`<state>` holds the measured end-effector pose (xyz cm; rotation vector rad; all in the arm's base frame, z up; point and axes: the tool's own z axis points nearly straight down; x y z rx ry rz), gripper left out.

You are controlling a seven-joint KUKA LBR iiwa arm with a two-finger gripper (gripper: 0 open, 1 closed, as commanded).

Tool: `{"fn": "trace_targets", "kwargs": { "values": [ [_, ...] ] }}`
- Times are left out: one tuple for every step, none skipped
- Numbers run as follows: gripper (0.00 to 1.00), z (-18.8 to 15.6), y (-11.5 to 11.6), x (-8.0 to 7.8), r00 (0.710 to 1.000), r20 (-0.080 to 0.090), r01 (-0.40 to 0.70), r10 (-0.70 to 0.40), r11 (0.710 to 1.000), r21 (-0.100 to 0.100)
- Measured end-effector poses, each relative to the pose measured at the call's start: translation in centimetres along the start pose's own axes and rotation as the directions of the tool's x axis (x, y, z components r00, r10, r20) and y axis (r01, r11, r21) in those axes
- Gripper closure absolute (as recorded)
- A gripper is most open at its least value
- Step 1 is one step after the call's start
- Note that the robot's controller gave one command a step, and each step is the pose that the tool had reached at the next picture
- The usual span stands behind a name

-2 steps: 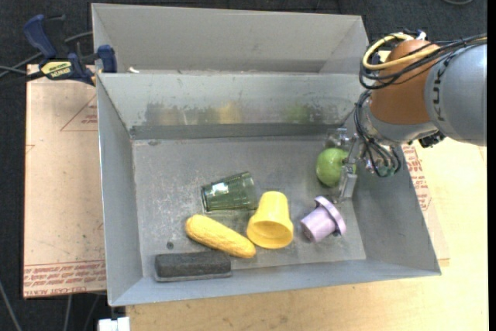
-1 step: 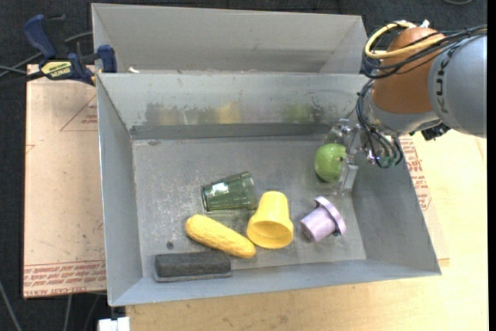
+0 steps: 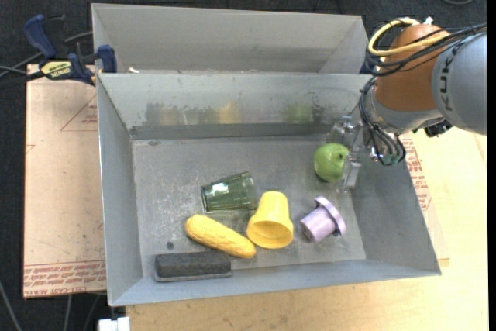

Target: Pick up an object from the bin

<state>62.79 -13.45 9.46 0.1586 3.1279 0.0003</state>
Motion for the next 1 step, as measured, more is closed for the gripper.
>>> {"fn": "trace_targets", "kwargs": {
  "values": [
    [1.00, 2.21, 0.39, -1.04, 0.995, -0.004, 0.095, -0.095, 0.995, -0.002]
  ]
}}
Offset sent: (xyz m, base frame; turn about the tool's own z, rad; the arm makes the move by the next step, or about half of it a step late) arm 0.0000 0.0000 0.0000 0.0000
